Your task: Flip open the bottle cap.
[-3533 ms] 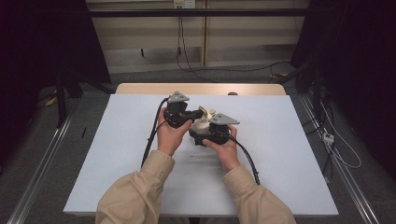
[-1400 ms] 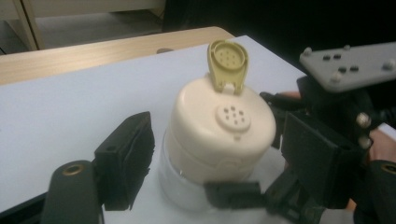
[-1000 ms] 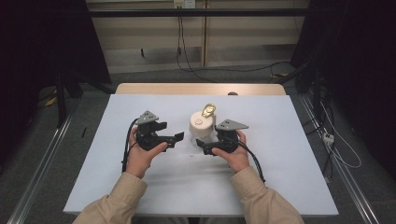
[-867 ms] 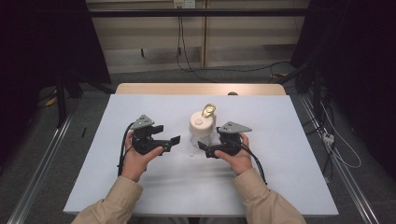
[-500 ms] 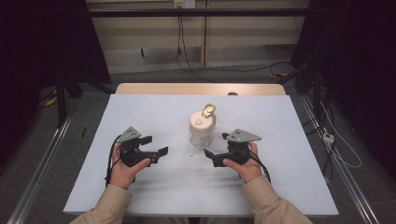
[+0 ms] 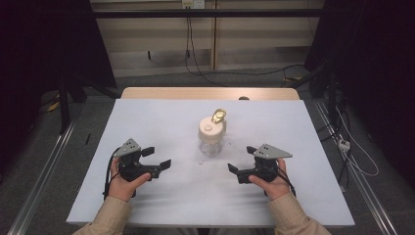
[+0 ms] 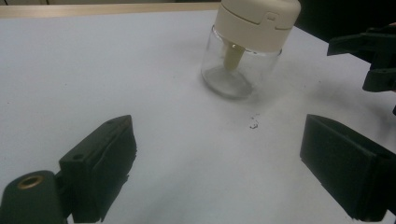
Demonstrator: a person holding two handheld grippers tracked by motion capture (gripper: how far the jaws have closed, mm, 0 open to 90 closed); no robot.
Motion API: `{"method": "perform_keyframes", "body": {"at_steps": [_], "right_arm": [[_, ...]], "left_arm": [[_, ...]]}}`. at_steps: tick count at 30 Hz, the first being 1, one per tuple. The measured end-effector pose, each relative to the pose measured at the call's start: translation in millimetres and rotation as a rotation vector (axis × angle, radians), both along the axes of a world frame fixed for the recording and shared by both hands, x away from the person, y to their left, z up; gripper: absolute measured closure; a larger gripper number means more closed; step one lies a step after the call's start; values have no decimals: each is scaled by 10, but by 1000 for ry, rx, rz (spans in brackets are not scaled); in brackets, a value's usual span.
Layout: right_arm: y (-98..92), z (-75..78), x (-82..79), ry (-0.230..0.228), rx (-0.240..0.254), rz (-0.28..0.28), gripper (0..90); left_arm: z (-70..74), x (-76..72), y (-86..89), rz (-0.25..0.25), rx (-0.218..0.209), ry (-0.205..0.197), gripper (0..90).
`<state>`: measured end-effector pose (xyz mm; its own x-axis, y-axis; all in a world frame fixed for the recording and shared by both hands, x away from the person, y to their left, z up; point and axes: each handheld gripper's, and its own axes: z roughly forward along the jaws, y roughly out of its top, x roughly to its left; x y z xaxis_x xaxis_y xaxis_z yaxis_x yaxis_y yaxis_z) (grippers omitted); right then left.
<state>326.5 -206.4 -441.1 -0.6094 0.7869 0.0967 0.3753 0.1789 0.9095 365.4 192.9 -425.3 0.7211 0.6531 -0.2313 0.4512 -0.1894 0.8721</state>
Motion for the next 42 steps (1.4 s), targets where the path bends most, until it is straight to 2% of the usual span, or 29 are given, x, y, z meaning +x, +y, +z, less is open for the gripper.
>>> {"method": "perform_keyframes", "body": {"at_steps": [5, 14, 26, 37, 42], "right_arm": [[-86, -15, -91, 0, -7, 0, 46], [-197, -36, -219, 9, -15, 4, 50], [-327, -64, -316, 11, -18, -8, 65], [-443, -91, -401, 12, -23, -25, 64], [-490, -92, -433, 7, -19, -36, 64]], "left_arm": [[-31, -30, 47, -1, 13, 11, 101], [-57, -81, 121, -1, 21, -1, 100], [-70, -116, 200, 19, 26, -8, 99], [-73, -136, 221, 14, 28, -17, 100], [-84, -140, 239, 14, 35, -9, 100]]}}
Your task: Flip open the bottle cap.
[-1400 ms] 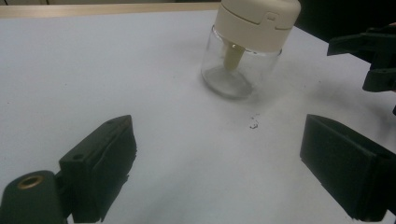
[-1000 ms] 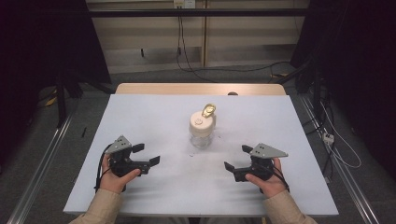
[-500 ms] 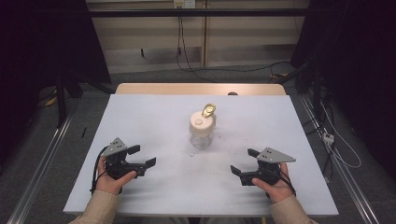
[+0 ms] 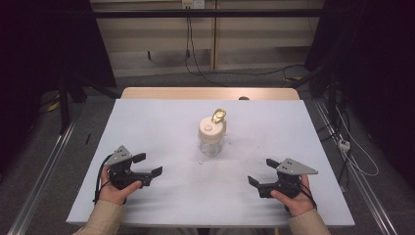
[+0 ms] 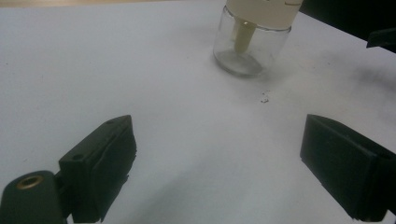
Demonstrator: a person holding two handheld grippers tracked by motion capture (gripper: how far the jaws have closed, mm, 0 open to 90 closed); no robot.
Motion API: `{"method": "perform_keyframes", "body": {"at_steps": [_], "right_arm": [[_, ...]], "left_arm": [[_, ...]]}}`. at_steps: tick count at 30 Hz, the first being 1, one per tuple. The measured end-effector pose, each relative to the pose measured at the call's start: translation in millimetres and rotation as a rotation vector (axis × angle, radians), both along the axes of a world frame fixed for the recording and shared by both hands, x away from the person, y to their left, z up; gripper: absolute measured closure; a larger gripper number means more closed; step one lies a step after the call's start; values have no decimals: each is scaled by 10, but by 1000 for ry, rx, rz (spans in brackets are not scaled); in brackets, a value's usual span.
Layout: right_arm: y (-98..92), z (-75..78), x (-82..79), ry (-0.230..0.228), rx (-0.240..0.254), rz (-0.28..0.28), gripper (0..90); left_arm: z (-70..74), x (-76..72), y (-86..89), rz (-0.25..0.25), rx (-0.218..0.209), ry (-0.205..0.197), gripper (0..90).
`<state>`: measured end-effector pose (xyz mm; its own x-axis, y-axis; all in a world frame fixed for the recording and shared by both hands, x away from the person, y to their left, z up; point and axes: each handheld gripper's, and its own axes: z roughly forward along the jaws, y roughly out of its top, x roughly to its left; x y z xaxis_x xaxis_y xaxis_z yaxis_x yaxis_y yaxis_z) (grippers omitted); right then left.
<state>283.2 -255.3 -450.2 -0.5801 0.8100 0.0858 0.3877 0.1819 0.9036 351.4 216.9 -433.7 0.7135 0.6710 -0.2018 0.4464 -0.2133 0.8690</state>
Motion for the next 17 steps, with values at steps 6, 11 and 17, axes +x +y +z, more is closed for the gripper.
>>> {"method": "perform_keyframes", "body": {"at_steps": [6, 11, 17], "right_arm": [[-20, -3, -11, 0, -10, -3, 64], [-41, -12, -20, 1, -14, -7, 64], [-43, -19, -15, 2, -13, -7, 64]], "left_arm": [[-10, -4, 28, 5, -1, 2, 99], [-19, -1, 51, 9, 1, 2, 100], [-13, 1, 54, 13, 0, -2, 100]]}}
